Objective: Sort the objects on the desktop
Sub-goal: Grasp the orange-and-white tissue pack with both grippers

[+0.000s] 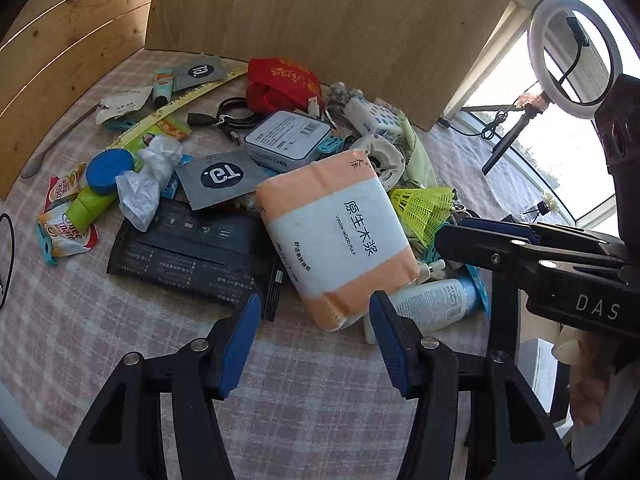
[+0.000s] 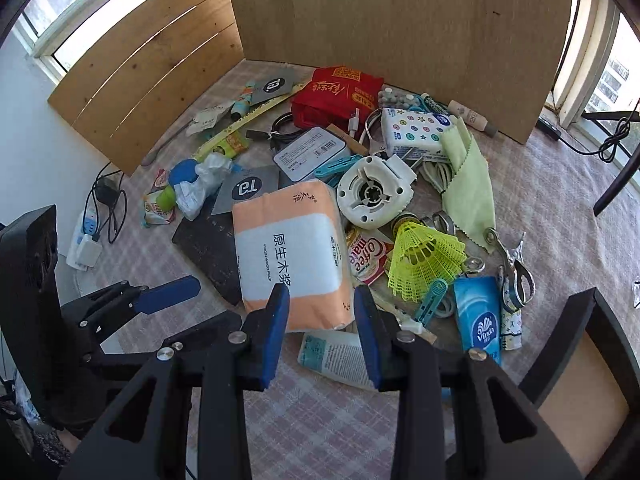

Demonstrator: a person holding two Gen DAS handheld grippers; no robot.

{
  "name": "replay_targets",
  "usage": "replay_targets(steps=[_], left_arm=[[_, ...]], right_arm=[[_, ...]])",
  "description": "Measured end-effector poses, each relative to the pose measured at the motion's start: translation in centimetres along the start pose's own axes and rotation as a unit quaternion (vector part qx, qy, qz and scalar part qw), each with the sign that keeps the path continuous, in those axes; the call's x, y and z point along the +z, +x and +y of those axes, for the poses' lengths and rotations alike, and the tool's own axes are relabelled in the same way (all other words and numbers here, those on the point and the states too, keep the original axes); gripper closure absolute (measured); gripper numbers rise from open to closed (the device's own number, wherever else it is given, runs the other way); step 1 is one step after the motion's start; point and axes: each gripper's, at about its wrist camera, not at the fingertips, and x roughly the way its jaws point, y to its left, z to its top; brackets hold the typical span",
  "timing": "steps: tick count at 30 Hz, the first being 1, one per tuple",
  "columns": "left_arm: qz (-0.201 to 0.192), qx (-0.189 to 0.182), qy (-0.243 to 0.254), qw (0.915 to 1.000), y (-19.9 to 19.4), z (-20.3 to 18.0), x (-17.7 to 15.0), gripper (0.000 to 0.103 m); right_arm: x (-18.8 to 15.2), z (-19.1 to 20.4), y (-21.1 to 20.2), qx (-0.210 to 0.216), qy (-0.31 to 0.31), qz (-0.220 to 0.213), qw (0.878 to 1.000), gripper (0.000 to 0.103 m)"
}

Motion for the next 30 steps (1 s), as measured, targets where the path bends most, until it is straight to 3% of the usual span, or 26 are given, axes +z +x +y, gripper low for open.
replay_targets(steps=[8,13,30], left_arm=[[0.021,-0.012,-0.005,0.9997,2.7,0.2,0.8,0.049],[0.028,-0.033,-0.005,0.999,3.6,0.1,1.0,0.049],[-0.008,-0.035,0.032,0.9988,0.1,-2.8,2.1,0.049]], right_arm=[[2.0,-0.1,4.3,0.028,0.006,0.048,0.998,0.069],[2.4,-0.1,5.2,0.044,0.018,0.055,0.997,0.067],[1.7,-0.7,1.2,0.071,0.044,0.032,0.996,0.064]])
